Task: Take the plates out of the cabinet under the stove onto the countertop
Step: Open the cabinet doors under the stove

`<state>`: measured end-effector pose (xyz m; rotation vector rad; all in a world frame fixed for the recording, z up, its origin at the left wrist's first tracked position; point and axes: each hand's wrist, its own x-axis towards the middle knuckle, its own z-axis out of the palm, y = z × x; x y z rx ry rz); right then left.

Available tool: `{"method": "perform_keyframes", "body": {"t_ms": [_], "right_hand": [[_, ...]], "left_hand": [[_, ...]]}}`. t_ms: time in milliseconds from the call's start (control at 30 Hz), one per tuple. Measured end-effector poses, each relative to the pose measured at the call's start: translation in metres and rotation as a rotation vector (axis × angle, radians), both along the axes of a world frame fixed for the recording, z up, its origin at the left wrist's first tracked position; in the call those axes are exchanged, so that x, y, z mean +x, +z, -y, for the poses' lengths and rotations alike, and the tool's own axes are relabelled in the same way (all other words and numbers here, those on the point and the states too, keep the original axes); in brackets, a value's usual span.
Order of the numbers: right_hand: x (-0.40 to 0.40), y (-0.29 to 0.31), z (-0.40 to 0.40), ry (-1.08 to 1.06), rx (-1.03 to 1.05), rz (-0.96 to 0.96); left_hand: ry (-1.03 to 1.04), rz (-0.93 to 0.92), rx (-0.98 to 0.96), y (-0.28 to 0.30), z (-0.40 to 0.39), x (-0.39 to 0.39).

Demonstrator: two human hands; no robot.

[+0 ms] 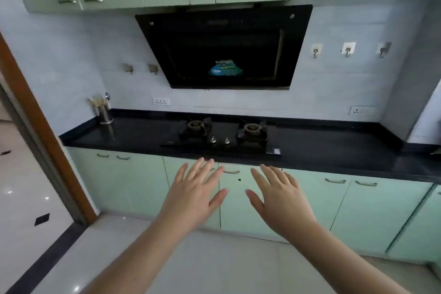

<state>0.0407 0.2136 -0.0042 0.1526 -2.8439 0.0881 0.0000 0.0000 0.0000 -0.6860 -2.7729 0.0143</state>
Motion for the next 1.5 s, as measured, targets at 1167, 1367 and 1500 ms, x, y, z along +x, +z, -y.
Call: {"method": "perform_keyframes", "body": {"t_ms": [1167,1367,1500], "right_hand": [[-0.343,-0.185,-0.005,0.014,-0.181,0.342],[-0.391,-0.214,-0.008,0.034,-0.205,0.391],[-0.416,-0.24,0.005,0.057,-0.175,0.468]], "left_hand": [[-0.01,0.264,-0.104,-0.185,0.018,-0.342],[0.074,0.41,-0.09,-0.223,0.011,-0.363],[0.05,0.464,-0.11,-0.25,0.025,-0.388]]}}
